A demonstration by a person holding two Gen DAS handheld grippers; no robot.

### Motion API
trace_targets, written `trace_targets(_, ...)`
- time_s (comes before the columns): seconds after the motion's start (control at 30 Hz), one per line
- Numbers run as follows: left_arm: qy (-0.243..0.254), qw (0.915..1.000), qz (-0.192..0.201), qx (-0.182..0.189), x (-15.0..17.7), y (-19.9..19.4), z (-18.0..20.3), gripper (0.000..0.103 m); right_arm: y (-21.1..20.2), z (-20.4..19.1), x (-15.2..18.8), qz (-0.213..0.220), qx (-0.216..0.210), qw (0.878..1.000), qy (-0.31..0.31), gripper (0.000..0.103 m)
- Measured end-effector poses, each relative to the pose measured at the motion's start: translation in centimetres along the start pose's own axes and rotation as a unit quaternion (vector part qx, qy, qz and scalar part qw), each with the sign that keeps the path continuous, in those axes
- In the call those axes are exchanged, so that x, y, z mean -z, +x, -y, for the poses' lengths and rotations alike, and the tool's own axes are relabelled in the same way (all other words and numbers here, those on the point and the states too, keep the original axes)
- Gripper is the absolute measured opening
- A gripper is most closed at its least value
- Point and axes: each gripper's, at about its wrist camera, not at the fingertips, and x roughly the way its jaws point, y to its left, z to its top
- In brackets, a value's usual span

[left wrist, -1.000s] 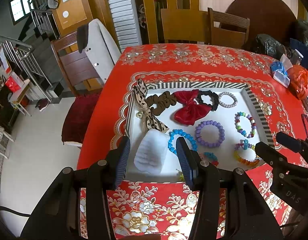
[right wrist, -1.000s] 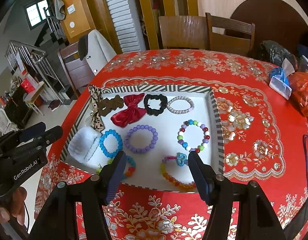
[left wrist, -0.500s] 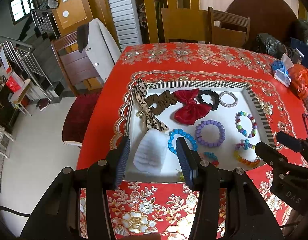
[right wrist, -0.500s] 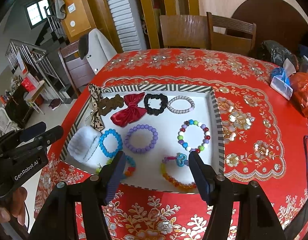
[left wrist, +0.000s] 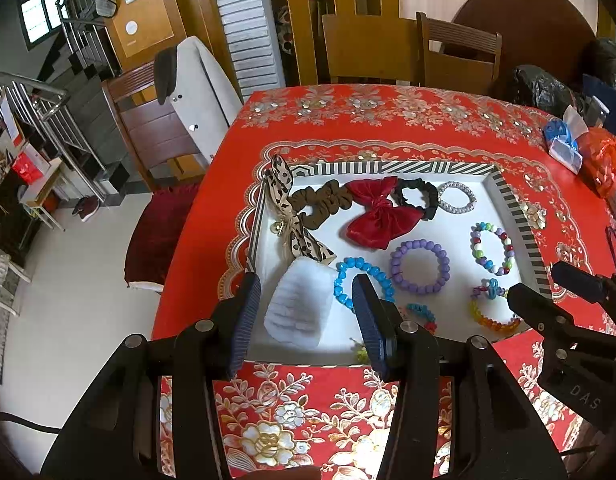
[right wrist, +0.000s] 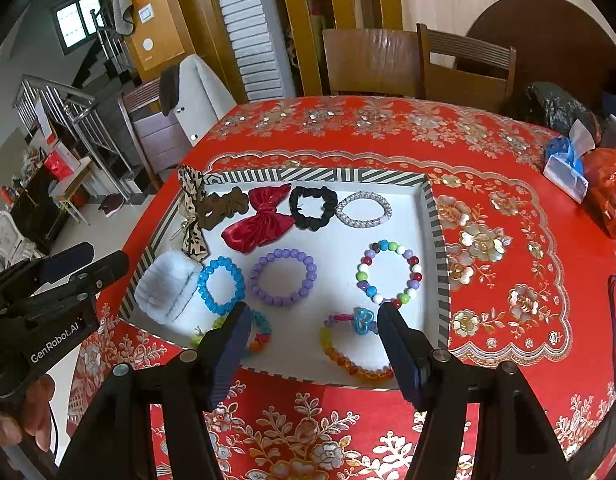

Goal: Organize jewelry

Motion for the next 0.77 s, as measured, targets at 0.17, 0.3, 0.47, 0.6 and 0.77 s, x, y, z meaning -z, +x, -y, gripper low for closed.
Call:
trace_targets(0.17, -0.001, 1.0, -0.001, 0.0, -0.1, 0.1, 0.1, 0.047, 0.0, 0.0, -0.2, 0.0, -0.001, 1.0, -0.002, 0.063)
trace_targets(0.3, 0.0, 1.0, -0.001, 0.0, 0.0, 0.2, 0.2, 0.047, 0.1, 0.1, -0.3, -0.002, -0.001, 1.0, -0.001, 0.064)
trace_targets(0.47, 0.001, 1.0, -0.004, 0.001, -0.2, 0.3, 0.4, 0.047, 0.2, 0.2, -0.3, -0.005, 0.0, 1.0, -0.002, 0.064)
trace_targets(0.6, 0.002, 1.0, -0.003, 0.0, -0.2, 0.4, 0.6, 0.047, 0.2, 0.4, -0.1, -0.003, -0.001, 1.0, 0.0, 0.064)
trace_targets(0.77, 0.005, 1.0, 0.003, -0.002, -0.2, 0.4, 0.8, 0.047, -0.3, 1.1, -0.1, 0.007, -0.003, 1.0, 0.006, 0.064)
